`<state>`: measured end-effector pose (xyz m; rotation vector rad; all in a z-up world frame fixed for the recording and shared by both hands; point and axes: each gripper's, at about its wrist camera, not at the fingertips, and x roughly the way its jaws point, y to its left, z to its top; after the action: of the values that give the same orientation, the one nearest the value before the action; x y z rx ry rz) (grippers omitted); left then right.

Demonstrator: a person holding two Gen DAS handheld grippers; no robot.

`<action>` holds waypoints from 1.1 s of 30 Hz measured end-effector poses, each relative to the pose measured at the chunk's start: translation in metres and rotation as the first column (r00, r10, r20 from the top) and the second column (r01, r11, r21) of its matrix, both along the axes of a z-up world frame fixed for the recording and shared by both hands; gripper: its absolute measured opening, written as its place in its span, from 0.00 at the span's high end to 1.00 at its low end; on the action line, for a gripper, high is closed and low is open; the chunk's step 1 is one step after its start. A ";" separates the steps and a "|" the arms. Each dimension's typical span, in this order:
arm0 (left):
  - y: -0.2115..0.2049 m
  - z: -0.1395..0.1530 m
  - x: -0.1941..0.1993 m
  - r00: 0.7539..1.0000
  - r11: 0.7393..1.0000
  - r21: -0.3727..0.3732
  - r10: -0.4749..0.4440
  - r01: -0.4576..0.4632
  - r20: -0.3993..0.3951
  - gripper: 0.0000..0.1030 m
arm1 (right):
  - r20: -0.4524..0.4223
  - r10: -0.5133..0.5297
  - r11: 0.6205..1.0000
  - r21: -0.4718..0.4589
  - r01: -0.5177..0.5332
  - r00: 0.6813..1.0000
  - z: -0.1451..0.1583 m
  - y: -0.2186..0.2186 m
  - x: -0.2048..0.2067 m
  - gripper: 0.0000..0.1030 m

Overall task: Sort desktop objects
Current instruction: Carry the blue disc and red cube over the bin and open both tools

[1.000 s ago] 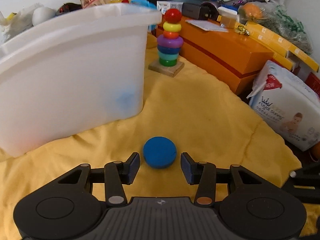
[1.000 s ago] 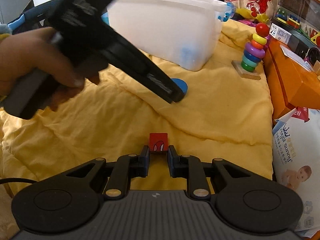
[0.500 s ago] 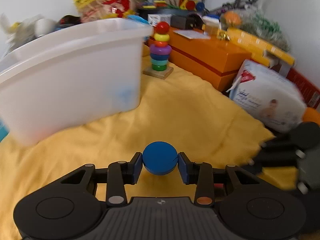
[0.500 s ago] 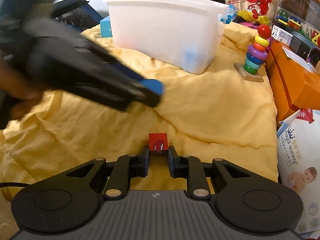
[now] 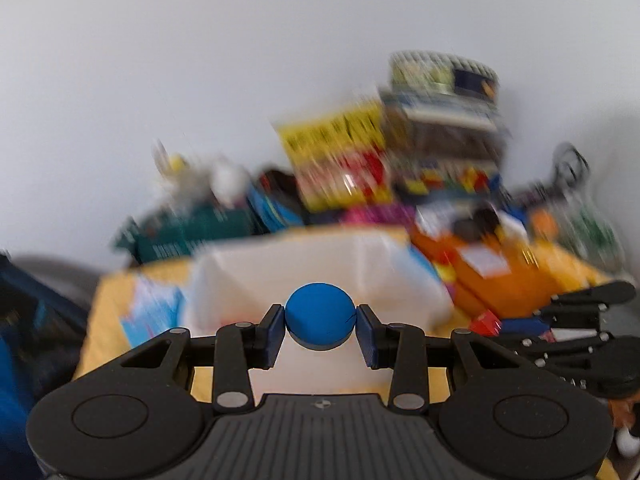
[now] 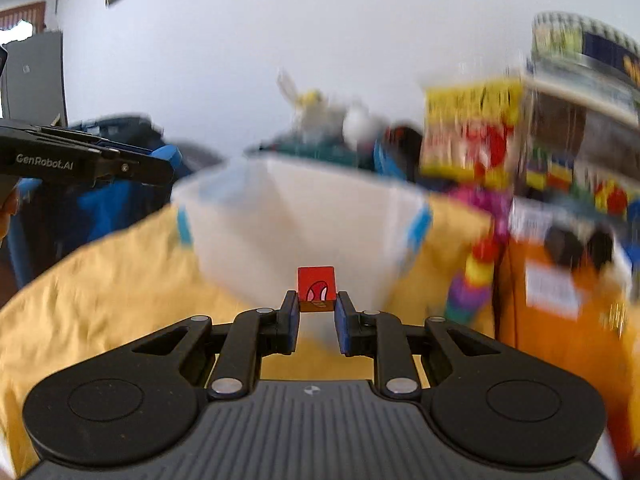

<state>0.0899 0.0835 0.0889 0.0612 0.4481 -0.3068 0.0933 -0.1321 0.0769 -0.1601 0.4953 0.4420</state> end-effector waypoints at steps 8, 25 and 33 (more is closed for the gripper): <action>-0.005 0.033 0.066 0.995 0.997 0.041 0.065 -0.068 0.076 0.59 | 0.056 -0.023 0.996 0.084 0.018 0.998 0.048 0.019 0.053 0.79; -0.028 -0.057 0.110 0.987 0.986 0.158 0.079 -0.057 -0.139 0.44 | -0.100 -0.074 0.997 -0.019 0.072 0.992 -0.005 0.037 0.110 0.64; -0.030 -0.031 0.080 0.994 0.992 0.111 0.069 -0.059 -0.085 0.31 | -0.020 -0.076 0.997 -0.003 0.076 0.997 0.019 0.027 0.092 0.43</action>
<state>0.1702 0.0535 0.0575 0.1393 0.5533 -0.2225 0.1854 -0.1049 0.0958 -0.1386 0.5202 0.3692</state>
